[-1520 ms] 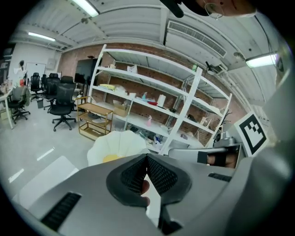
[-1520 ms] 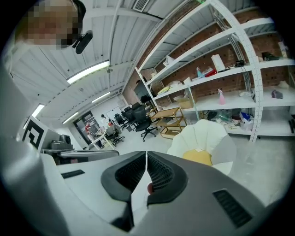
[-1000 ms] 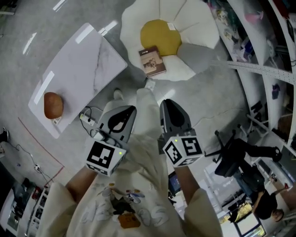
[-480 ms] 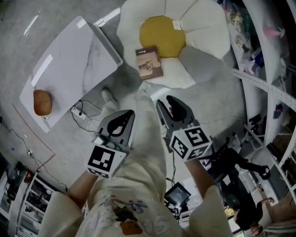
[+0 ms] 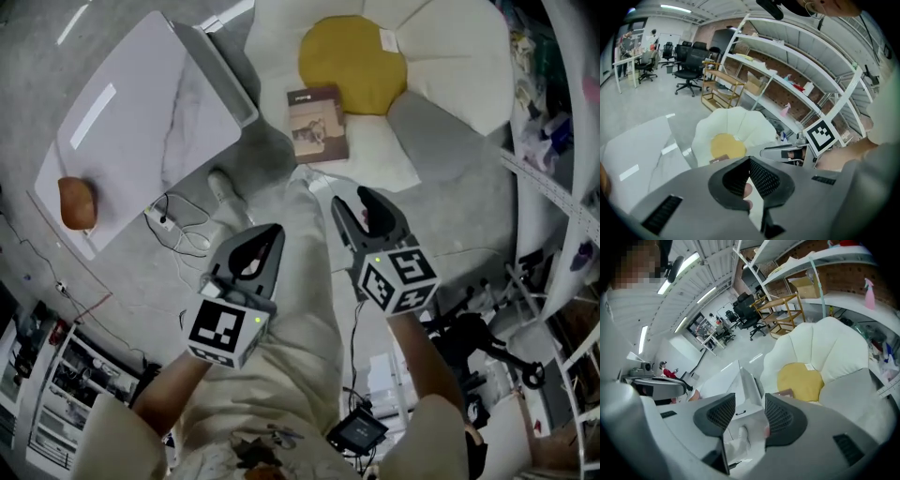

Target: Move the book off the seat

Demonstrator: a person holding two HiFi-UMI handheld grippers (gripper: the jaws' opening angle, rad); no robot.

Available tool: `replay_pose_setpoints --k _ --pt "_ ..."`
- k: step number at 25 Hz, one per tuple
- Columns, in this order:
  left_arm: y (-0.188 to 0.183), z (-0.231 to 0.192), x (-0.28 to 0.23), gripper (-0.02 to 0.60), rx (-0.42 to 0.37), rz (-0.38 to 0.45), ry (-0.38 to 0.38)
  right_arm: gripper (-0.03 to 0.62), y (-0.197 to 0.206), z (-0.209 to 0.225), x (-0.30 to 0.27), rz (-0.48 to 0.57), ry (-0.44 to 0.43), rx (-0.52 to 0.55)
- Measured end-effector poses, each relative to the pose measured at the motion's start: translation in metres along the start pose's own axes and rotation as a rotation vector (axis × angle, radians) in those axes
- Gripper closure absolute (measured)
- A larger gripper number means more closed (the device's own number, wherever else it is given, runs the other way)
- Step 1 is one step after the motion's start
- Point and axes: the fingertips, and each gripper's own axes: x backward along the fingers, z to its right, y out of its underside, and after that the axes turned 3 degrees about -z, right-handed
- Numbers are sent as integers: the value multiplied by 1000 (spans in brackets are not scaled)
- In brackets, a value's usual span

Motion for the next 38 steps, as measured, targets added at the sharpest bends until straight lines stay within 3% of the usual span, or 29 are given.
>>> replay_pose_setpoints --k 7,11,16,21,28,38 --pt "38 -31 -59 581 61 -43 -60 391 29 53 -62 -23 26 -66" --pt "59 -38 -89 580 98 -95 -42 381 52 86 -94 -16 42 -165" --pt "65 -42 -124 580 109 -71 -14 367 77 115 -123 -51 40 -189" --pt "88 -49 -153 574 99 -167 6 359 83 137 -147 -62 -9 -177" --pt "94 -65 -196 561 117 -151 2 359 79 178 -188 -78 -99 -167" --pt "115 -90 -254 557 171 -170 -53 361 94 225 -259 -198 -171 -140"
